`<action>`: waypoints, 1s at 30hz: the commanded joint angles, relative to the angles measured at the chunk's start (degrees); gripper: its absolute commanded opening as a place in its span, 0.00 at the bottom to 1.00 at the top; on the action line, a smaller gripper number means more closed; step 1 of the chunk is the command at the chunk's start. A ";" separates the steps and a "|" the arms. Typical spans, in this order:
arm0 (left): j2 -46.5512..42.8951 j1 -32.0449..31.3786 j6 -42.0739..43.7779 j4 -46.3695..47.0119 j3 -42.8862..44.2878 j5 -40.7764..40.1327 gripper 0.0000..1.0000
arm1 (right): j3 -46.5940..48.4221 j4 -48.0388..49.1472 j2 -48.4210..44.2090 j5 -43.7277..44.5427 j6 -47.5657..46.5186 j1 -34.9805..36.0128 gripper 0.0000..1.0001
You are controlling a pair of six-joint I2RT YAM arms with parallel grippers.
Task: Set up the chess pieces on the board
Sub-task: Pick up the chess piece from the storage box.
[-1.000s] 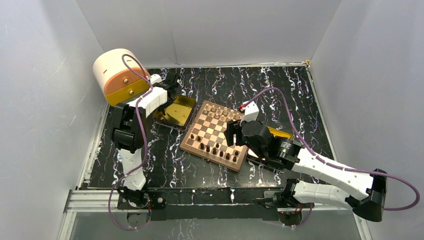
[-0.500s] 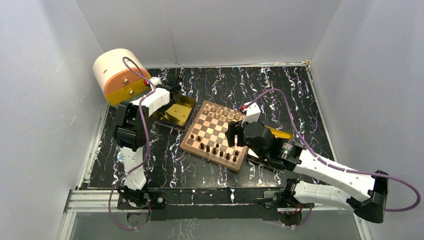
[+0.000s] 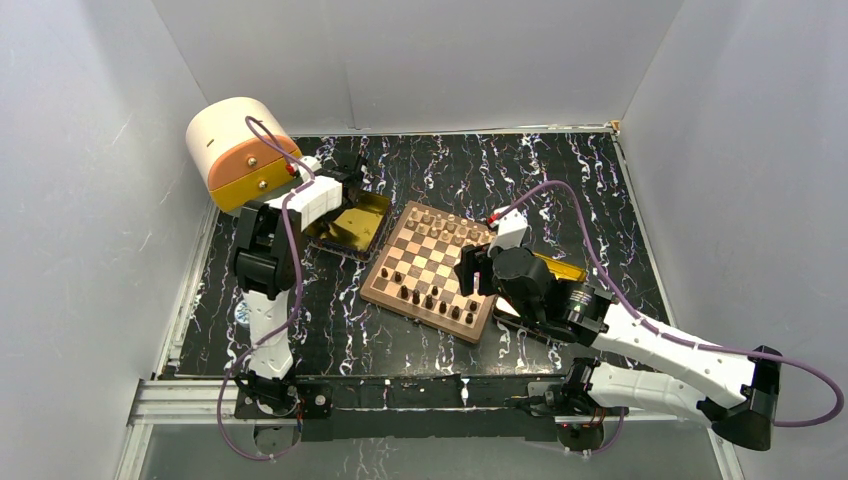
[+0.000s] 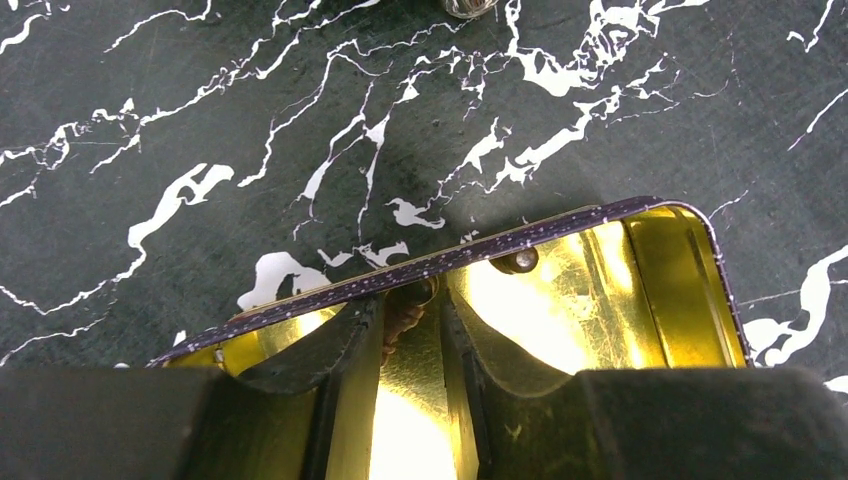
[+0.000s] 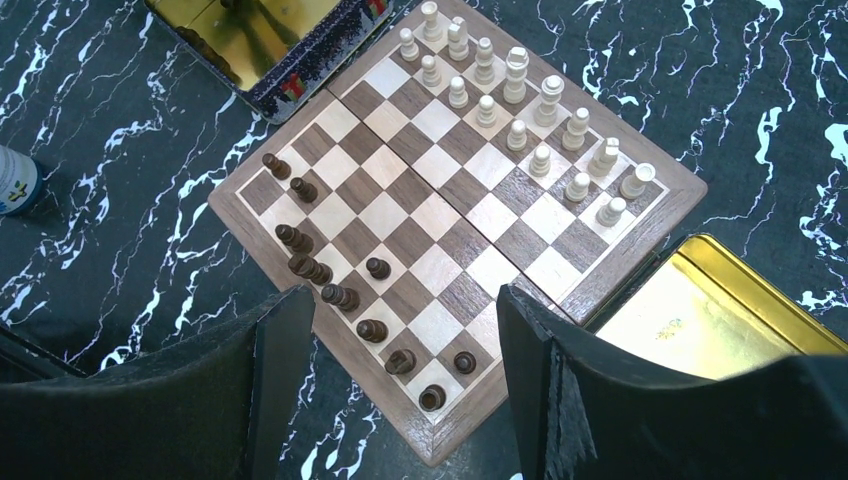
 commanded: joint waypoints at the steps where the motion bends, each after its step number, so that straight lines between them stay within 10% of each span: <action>1: 1.21 -0.22 -3.27 -0.92 2.35 -5.12 0.25 | -0.12 2.75 -1.36 1.93 -0.89 0.15 0.76; 30: -7.32 -0.48 2.24 -1.22 1.49 4.72 0.00 | -0.49 2.52 -2.76 0.79 0.91 0.14 0.77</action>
